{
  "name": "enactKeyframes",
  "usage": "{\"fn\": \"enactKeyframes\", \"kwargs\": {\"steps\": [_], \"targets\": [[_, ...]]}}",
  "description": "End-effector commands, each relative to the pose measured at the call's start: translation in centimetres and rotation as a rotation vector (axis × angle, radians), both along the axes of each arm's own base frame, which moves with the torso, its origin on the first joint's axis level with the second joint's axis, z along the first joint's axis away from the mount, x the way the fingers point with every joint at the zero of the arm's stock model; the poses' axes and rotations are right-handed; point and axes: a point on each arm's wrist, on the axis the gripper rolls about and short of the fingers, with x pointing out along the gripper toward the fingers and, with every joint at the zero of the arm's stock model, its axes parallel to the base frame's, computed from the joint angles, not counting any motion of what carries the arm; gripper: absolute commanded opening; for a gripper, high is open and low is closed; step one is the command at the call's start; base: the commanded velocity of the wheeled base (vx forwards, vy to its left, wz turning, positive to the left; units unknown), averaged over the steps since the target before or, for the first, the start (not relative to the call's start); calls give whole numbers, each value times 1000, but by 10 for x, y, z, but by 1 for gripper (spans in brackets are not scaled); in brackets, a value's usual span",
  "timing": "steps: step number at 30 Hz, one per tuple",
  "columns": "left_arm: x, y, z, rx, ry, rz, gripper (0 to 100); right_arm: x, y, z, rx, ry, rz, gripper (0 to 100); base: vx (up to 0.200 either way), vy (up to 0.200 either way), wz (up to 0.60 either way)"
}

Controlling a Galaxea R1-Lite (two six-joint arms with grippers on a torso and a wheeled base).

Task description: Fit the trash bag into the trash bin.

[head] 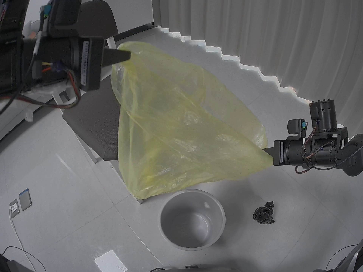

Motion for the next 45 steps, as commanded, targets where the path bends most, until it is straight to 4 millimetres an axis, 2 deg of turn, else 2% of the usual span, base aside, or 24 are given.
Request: {"fn": "enactKeyframes", "kwargs": {"steps": [1, 2, 3, 4, 5, 7, 11, 19, 23, 24, 25, 27, 30, 35, 38, 45], "targets": [[-18, -12, -38, -91, 166, 47, 0, -12, -6, -7, -21, 26, -8, 0, 0, 0, 0], [-18, -12, -38, -91, 166, 47, 0, -12, -6, -7, -21, 26, -8, 0, 0, 0, 0], [-24, -6, -53, -85, 211, 56, 0, -15, -7, -10, -34, 33, -2, 0, 0, 0, 0], [-24, -6, -53, -85, 211, 56, 0, -15, -7, -10, -34, 33, -2, 0, 0, 0, 0], [-27, -1, -65, -84, 230, 65, 0, -18, -8, -10, -52, 33, 7, 0, 0, 0, 0], [-29, 3, -75, -103, 247, 66, 0, -23, -10, -13, -72, 46, 15, 0, 0, 0, 0], [-27, 5, -91, -124, 271, 63, 0, -28, -9, -23, -106, 75, 17, 0, 0, 0, 0], [-28, 12, -122, -143, 344, 100, 0, -36, 4, -42, -162, 128, 41, 0, 0, 0, 0], [-26, 17, -138, -195, 397, 99, 0, -31, 10, -54, -177, 163, 54, 0, 0, 0, 0], [-23, 19, -149, -235, 420, 90, 0, -27, 12, -60, -183, 171, 60, 0, 0, 0, 0], [-23, 19, -149, -235, 420, 90, 0, -27, 12, -60, -183, 171, 60, 0, 0, 0, 0], [-13, 21, -170, -271, 426, 84, 0, -21, 17, -67, -184, 170, 66, 0, 0, 0, 0], [0, 19, -186, -289, 409, 101, 0, -14, 20, -72, -179, 158, 67, 0, 0, 0, 0], [13, 15, -198, -292, 411, 115, 0, -8, 23, -82, -184, 173, 69, 0, 0, 0, 0], [18, 11, -208, -276, 441, 116, 0, -3, 26, -94, -201, 188, 79, 0, 0, 0, 0], [25, 4, -202, -311, 406, 73, 0, 5, 23, -95, -183, 158, 69, 0, 0, 0, 0]]}}
